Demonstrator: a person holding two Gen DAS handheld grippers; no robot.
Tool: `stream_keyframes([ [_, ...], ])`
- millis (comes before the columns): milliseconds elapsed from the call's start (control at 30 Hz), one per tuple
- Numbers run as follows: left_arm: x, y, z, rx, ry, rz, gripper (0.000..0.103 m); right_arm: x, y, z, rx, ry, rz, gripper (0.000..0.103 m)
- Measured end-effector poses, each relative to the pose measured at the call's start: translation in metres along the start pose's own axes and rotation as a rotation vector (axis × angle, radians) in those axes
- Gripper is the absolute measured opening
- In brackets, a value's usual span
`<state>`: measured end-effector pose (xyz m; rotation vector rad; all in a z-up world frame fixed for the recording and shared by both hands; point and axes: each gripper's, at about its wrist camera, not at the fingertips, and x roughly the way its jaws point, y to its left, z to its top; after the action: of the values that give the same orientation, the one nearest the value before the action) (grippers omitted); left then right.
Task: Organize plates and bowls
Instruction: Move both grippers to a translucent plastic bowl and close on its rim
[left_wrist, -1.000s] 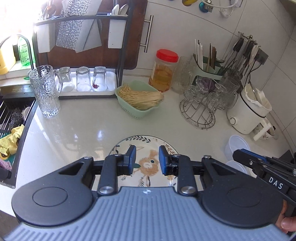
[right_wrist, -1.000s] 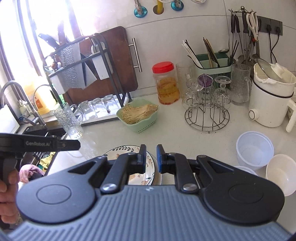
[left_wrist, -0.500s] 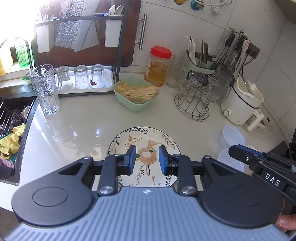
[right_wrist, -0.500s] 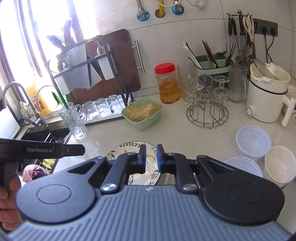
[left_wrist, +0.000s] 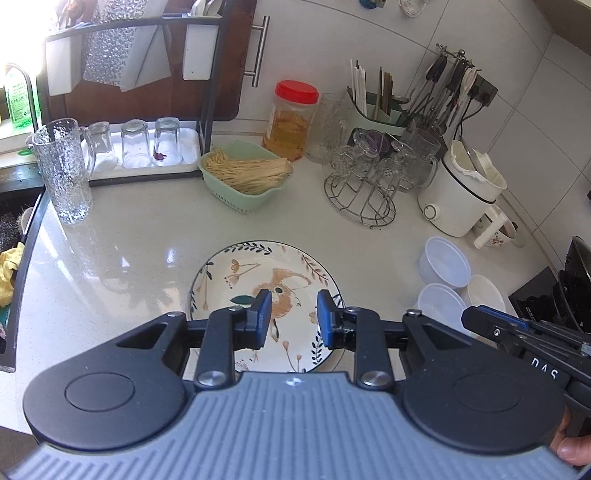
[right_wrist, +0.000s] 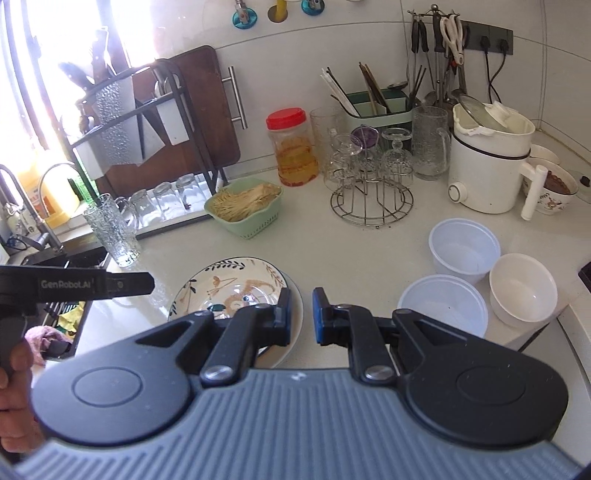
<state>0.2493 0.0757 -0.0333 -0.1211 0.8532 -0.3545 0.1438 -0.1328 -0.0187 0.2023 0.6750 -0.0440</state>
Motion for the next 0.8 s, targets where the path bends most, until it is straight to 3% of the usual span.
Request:
stream_keyframes([
  [400, 0.035, -0.059, -0.002, 0.020, 0.006, -0.030, 0.031, -0.001, -0.059, 0.008, 0.002, -0.016, -0.020, 0.015],
  [533, 0.055, -0.083, -0.007, 0.019, 0.042, -0.041, 0.032, 0.001, -0.082, 0.005, 0.004, 0.002, -0.048, 0.015],
  [600, 0.065, -0.095, -0.011, 0.026, 0.073, -0.058, 0.041, 0.001, -0.091, 0.001, 0.001, 0.002, -0.033, 0.016],
  [633, 0.070, -0.101, -0.014, 0.038, 0.088, -0.062, 0.050, 0.001, -0.094, -0.003, -0.005, 0.005, -0.032, 0.016],
  [767, 0.085, -0.119, -0.022, 0.110, 0.116, -0.058, 0.054, 0.009, -0.111, -0.014, 0.038, 0.050, -0.036, 0.017],
  [800, 0.090, -0.122, -0.024, 0.122, 0.128, -0.060, 0.055, 0.011, -0.114, -0.017, 0.043, 0.054, -0.042, 0.023],
])
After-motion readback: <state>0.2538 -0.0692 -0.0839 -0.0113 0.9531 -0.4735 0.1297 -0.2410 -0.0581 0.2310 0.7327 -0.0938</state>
